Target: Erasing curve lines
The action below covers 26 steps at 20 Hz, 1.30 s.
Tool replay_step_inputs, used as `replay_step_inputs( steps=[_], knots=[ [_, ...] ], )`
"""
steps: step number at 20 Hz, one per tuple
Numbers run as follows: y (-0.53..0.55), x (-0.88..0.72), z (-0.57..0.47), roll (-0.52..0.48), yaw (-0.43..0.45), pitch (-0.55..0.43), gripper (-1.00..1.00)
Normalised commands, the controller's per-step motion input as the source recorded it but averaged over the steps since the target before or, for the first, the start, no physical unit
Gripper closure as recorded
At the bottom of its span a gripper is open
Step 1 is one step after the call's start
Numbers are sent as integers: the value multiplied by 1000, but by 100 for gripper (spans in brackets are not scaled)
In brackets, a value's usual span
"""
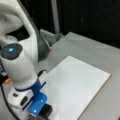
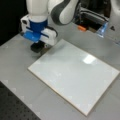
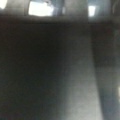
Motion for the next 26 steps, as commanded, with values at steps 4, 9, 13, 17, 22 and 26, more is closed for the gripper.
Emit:
replay_step_inputs(
  steps=[4, 9, 13, 17, 22, 26],
  knots=[
    [-170, 270, -15, 232, -70, 115, 100],
    [-106, 88, -27, 221, -145, 108, 100],
    [-90, 52, -3, 207, -224, 109, 100],
    [-57, 18, -45, 208, -255, 90, 100],
    [-45, 13, -75, 200, -208, 46, 100],
    [-34, 5, -104, 181, -202, 1, 100]
  ],
)
